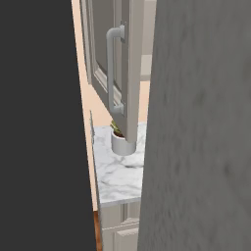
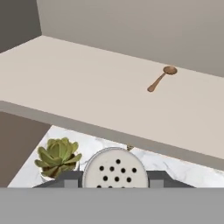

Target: Pick the ketchup and shaker from the counter and place them in the cabinet.

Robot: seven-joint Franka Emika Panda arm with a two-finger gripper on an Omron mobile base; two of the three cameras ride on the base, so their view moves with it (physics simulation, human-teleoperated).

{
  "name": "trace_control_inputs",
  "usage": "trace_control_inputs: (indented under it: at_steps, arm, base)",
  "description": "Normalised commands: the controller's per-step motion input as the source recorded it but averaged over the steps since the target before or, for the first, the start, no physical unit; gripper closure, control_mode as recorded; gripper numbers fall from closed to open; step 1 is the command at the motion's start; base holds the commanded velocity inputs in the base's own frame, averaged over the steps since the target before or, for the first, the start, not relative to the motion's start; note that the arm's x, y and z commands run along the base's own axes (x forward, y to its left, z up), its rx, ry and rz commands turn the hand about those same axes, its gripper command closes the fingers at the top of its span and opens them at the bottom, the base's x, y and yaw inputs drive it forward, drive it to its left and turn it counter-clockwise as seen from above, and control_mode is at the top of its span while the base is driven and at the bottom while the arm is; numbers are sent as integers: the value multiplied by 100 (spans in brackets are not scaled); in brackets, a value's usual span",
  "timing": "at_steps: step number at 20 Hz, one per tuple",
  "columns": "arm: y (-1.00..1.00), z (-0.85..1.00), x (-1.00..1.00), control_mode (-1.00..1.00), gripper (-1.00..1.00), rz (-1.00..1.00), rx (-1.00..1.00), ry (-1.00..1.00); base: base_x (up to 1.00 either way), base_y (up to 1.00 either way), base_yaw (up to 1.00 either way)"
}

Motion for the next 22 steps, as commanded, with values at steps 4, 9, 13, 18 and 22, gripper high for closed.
trace_control_inputs:
  at_steps: [4,9,13,18,22]
  arm:
    - [4,0,36,-100,100,0,0,0]
    - [3,0,34,-100,100,0,0,0]
    - [5,0,29,-100,100,0,0,0]
    - [5,0,29,-100,100,0,0,0]
    - [3,0,32,-100,100,0,0,0]
  base:
    - [0,0,0]
    - [0,0,0]
    - [0,0,0]
    - [0,0,0]
    - [0,0,0]
